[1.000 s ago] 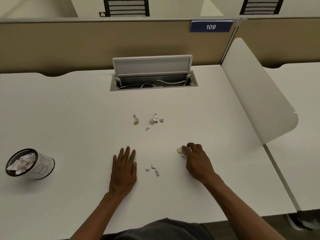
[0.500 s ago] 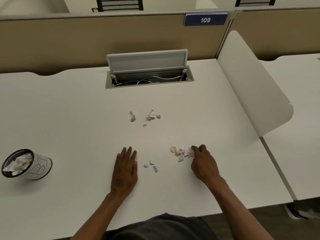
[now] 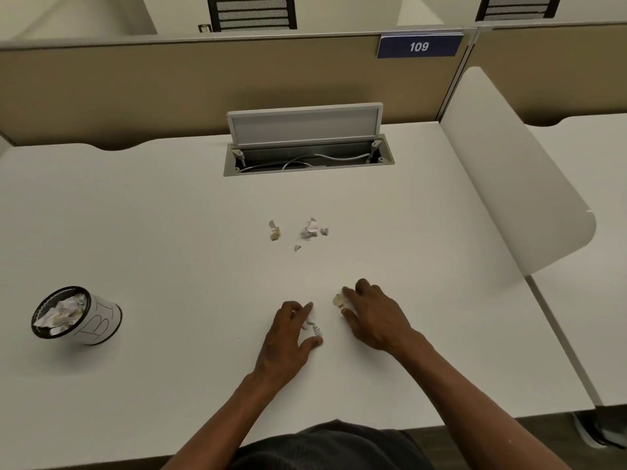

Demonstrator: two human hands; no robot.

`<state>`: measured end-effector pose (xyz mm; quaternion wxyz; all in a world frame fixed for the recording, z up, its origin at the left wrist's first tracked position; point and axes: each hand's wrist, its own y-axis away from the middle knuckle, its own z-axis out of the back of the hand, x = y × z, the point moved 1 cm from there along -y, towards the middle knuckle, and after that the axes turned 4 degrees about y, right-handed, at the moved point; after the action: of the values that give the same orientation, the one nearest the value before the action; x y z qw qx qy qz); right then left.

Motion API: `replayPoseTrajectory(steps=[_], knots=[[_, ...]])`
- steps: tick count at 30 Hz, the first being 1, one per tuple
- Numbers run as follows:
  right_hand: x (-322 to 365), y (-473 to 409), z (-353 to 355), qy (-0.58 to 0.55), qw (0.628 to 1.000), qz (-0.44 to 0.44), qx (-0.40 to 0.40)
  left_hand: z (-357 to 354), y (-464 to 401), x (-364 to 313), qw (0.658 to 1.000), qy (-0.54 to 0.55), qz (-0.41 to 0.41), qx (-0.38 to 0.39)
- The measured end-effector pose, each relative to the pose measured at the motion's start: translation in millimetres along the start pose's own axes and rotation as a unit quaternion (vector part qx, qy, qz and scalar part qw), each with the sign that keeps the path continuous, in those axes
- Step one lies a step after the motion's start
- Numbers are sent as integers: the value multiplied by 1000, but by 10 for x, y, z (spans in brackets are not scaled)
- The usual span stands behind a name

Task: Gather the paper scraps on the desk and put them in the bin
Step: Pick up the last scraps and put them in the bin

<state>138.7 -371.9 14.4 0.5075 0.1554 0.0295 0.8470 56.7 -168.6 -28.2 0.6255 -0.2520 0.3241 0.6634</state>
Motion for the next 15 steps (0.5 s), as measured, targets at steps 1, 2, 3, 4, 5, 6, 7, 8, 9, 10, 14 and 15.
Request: replayPoseTrajectory(steps=[1,2,3,4,5,6,7,8,9,10,14,15], knots=[[8,36,-22,-11,1000,16,4,14,-46,-23,1000,3,0,4],[2,66,-33,-26,999,25,6,26,-93,-48,1000,3,2,12],[-22,92,-32,-39,999,27,7,37,-137,-76,1000,6,6,22],[-59,110,-20,-46,999,21,9,46,-180,-103,999,12,12,31],[-107,125,1,-44,999,8,13,53,-218,-128,999,20,18,42],[-156,138,21,-38,999,-10,23,57,-253,-152,998,26,21,53],[-191,146,37,-30,999,-25,38,59,-285,-173,997,31,21,65],[-203,150,43,-23,998,-34,53,61,-317,-193,996,33,19,76],[-192,149,36,-19,997,-35,63,61,-346,-214,995,33,18,88],[-165,141,20,-22,997,-33,66,59,-377,-236,995,35,16,97],[-29,72,-50,-77,995,-38,42,30,-485,-332,992,47,5,117],[-10,61,-54,-88,995,-40,34,23,-505,-356,993,42,-2,114]])
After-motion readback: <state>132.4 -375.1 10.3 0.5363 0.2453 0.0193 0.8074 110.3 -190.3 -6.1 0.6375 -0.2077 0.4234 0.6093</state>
